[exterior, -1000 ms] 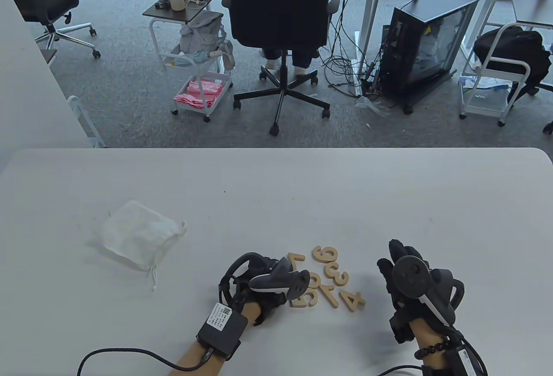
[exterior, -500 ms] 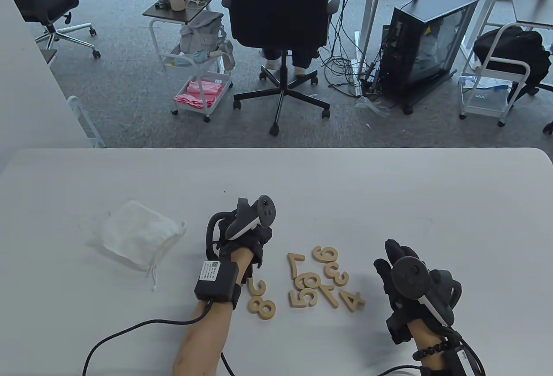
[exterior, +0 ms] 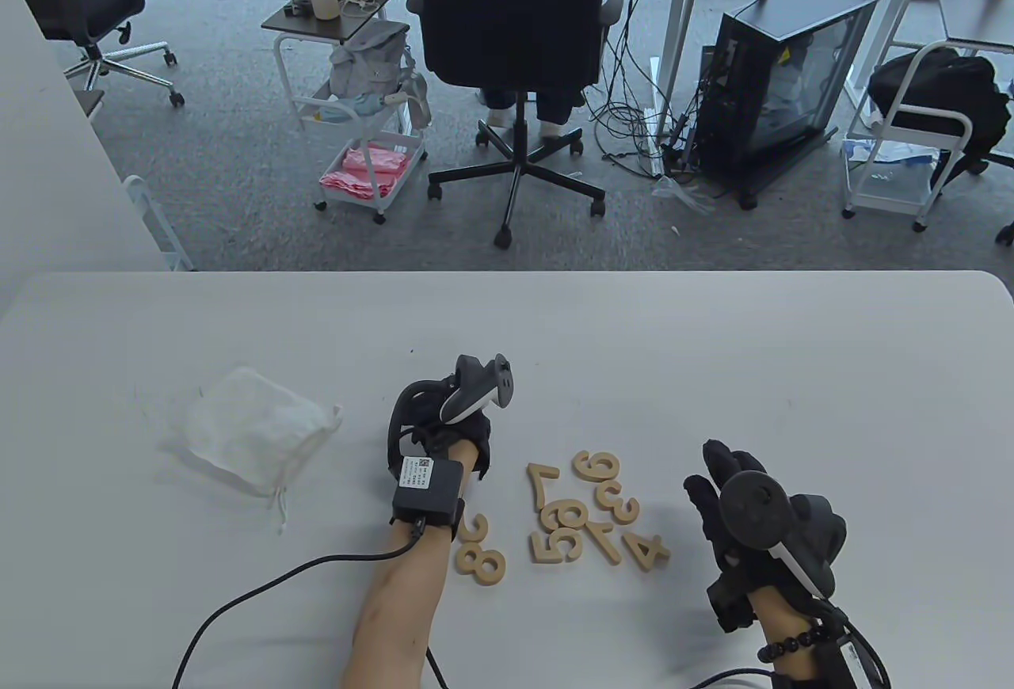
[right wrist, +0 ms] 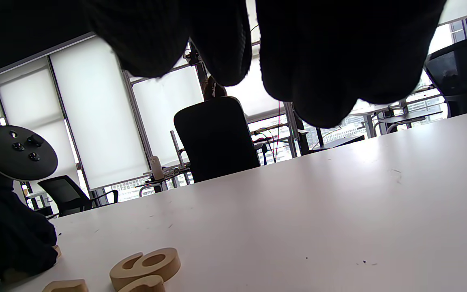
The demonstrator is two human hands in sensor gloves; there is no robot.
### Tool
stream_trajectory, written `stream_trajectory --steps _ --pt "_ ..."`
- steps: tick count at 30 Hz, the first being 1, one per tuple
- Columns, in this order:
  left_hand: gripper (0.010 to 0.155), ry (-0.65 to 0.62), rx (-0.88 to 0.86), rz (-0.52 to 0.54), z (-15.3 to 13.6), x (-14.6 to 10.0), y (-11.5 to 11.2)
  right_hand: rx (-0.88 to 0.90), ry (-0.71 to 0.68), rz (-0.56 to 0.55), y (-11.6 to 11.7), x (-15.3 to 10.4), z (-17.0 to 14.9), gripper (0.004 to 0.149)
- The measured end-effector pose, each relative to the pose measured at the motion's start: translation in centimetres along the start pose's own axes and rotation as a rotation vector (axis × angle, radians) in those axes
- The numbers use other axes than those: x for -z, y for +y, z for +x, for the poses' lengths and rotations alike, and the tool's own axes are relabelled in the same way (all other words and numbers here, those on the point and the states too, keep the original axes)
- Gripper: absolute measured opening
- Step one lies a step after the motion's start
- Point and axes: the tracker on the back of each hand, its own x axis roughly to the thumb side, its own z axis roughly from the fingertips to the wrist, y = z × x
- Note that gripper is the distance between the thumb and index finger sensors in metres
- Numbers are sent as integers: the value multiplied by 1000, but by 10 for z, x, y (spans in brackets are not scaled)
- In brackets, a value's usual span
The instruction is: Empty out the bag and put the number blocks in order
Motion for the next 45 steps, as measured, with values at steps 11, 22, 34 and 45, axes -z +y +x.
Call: stream_trajectory --steps 11,22,34,45 --pt "79 -50 -177 -3 -30 -19 10 -1 -33 13 1 -2 5 58" --pt "81 -149 -263 357 -100 -131 33 27 -145 116 6 -8 37 56" --pt "80 -238 -131 508 -123 -186 -12 -372 -218 417 81 -7 118 61" --pt "80 -245 -178 521 -136 -185 -18 -586 -243 394 117 -10 124 56"
